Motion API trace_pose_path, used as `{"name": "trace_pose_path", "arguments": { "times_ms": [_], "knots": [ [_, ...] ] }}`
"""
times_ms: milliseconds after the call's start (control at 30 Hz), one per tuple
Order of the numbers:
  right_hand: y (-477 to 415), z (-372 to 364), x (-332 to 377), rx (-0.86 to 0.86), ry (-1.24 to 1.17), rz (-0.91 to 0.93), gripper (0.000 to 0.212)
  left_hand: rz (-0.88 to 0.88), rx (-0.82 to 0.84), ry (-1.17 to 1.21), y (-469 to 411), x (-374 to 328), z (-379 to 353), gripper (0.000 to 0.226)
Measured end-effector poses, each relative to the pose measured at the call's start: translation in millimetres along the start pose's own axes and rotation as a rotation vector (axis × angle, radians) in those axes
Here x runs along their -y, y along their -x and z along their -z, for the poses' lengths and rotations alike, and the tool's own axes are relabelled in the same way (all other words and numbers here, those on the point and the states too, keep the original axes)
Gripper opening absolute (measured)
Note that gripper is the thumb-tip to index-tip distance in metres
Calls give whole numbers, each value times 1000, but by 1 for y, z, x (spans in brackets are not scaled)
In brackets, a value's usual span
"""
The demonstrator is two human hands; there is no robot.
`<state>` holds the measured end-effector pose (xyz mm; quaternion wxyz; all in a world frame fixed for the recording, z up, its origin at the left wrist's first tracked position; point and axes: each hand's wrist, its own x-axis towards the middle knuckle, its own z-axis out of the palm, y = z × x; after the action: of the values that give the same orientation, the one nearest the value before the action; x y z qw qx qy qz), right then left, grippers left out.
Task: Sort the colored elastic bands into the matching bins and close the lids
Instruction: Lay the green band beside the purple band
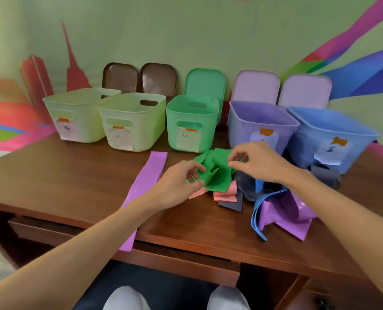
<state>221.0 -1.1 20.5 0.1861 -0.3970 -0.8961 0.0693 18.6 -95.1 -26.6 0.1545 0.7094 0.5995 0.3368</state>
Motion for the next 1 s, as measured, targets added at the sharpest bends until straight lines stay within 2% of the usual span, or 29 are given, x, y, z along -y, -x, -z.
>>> {"name": "trace_pose_path", "arguments": {
  "times_ms": [100,233,367,467,567,733,833,900,1000],
  "knots": [
    [-1,-5,-4,50,32,6,14,-39,2,-11,-19,-6,-12,34],
    [-5,-16,-3,79,130,-37,31,-52,44,-39,-32,-11,-22,29],
    [-9,-17,0,70,209,-76,38,-28,-14,-41,-40,-8,-24,25],
    [-10,-22,3,83,207,-99,32,-25,-96,-58,-44,-9,-22,15],
    [-10,-17,5,26,43,-178,26,-32,-154,-51,-44,-10,-14,12],
    [-8,12,10,-52,-57,-201,22,-14,-206,-43,-45,-12,6,10],
    [-2,27,15,-84,33,-147,14,-45,-196,-146,-47,-24,16,13],
    [1,33,15,-96,106,-101,19,-89,-211,-221,-49,-35,20,14],
    [3,40,7,-126,72,-88,22,-90,-207,-109,-53,-49,23,12]
  ]
}}
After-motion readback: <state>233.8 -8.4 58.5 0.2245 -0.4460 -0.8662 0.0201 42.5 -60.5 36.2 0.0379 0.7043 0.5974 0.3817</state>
